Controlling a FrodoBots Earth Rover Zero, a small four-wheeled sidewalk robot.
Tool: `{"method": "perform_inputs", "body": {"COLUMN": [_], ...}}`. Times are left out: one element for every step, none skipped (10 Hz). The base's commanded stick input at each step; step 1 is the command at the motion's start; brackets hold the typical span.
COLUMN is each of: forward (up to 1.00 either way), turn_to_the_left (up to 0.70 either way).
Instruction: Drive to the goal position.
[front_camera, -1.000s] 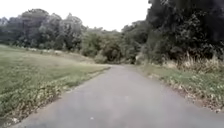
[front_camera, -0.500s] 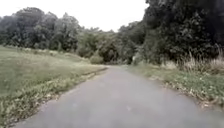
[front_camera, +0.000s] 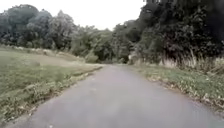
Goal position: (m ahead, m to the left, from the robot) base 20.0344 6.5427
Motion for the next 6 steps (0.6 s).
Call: {"method": "perform_inputs", "body": {"forward": [1.0,1.0,1.0,1.0,1.0,1.0], "turn_to_the_left": [-0.01,0.0,0.0,0.0,0.0,0.0]}}
